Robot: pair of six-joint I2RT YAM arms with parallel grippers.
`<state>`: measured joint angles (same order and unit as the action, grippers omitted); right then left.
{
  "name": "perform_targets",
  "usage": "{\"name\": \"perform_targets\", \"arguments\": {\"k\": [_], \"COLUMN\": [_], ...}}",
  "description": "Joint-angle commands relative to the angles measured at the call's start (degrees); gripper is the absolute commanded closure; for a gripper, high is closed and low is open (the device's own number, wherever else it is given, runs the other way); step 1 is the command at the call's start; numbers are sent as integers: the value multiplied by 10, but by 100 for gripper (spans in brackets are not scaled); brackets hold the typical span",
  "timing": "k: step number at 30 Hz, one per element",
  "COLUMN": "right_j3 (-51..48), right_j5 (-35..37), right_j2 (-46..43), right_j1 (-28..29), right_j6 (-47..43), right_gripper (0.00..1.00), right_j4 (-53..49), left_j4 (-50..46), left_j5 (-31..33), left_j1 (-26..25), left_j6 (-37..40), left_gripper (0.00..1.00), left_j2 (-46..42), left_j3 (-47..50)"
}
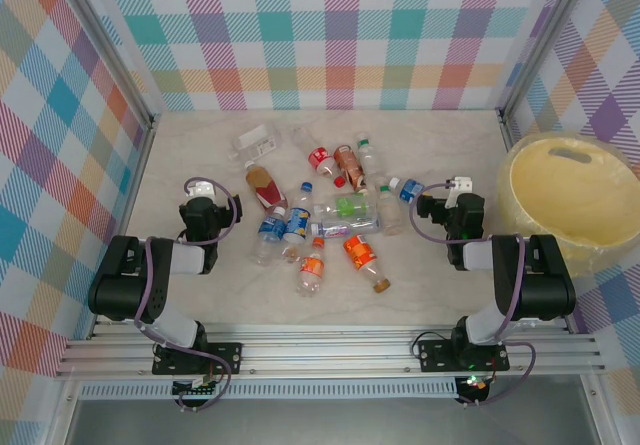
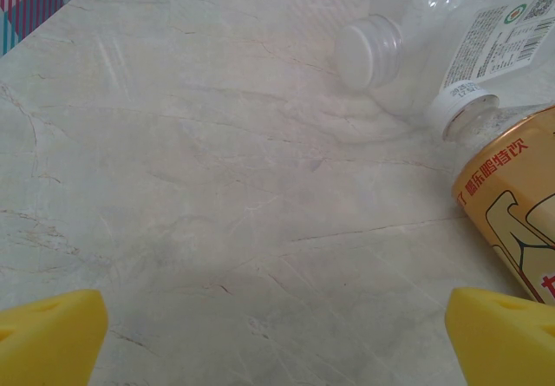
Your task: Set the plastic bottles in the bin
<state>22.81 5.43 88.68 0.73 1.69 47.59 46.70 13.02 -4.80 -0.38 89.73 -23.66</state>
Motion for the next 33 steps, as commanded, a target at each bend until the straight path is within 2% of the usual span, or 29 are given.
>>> {"name": "perform_targets", "arguments": {"k": [1,11,13,17,19,21,24,27,29,33], "right_j3": [-5,-7,-2,7,17,34,65,106,134,166], "right_j5": [2,1,-3,-28,-41,-61,-105,-161,-192,-228], "right_j2": [-8,-9,-14,-64,-96,-127,-150,-157,-157,-159], "right_j1": [2,2,2,2,3,3,3,5,9,19], "right_j6": [7,7,5,-7,-12,-15,-5,26,51,113], "right_gripper": [0,0,0,0,0,0,0,0,0,0], "right_j4": [21,24,11,-44,-88,-151,-218,-279,-325,-372], "left_j4": [16,14,-29,-200,-221,-253,-357,-463,-524,-649], "left_j5": [5,4,-2,-10,0,43,86,98,96,25], "left_j1": [-2,-2,-2,-3,-10,-18,-27,-46,-61,-87], "left_j6": [0,2,3,-1,-8,-37,-97,-161,-217,-311], "left_gripper": [0,0,0,0,0,0,0,0,0,0], "left_j2": [-2,-5,-21,-92,-129,-166,-207,-240,-261,-278], "left_j3": [6,7,-9,-65,-61,-60,-93,-129,-145,-179]}}
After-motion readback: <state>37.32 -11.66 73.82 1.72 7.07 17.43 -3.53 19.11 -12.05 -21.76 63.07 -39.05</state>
